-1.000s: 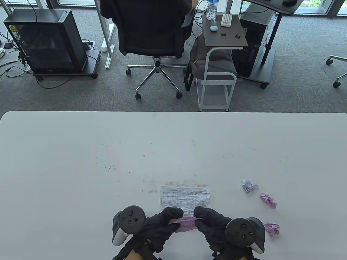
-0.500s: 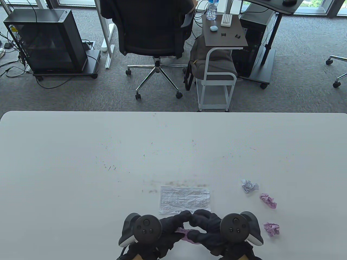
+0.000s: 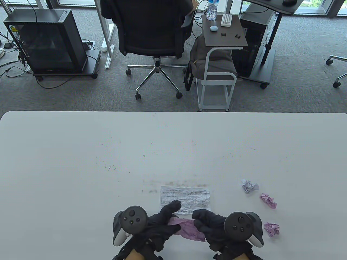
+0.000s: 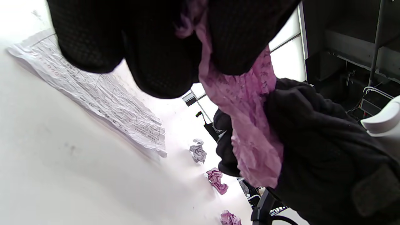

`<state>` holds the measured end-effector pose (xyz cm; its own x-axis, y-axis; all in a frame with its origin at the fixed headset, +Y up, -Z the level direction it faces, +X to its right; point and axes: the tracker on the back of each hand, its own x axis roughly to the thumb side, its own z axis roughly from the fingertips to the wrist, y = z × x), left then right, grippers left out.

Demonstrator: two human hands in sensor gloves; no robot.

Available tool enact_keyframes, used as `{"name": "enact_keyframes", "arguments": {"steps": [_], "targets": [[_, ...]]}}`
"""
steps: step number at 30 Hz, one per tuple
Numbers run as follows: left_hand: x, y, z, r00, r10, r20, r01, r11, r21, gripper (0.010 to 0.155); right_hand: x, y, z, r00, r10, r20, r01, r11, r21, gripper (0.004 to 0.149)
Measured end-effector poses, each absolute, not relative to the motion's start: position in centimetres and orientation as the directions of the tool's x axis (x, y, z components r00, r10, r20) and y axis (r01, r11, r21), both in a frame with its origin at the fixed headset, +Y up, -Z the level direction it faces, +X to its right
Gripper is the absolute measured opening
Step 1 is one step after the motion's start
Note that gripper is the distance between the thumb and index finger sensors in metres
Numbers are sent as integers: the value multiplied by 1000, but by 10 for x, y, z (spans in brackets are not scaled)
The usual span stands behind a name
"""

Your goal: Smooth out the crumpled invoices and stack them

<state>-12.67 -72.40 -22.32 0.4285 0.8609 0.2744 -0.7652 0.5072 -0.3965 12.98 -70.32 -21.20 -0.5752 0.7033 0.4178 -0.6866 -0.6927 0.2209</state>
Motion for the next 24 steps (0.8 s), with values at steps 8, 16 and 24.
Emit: {"name": "enact_keyframes", "arguments": {"steps": [8, 16, 24], "targets": [[-127, -723, -223, 431, 859, 277, -768, 510, -388, 67, 136, -706, -214, -640, 676, 365, -650, -730, 213, 39], [-107, -723, -217, 478, 810, 339, -657, 586, -474, 70, 116, -700, -206, -613, 600, 514, -541, -793, 280, 73], [-109, -729, -219, 432, 861, 270, -684, 507, -524, 65, 118, -706, -208, -545, 723, 426, -692, -674, 259, 38]]}}
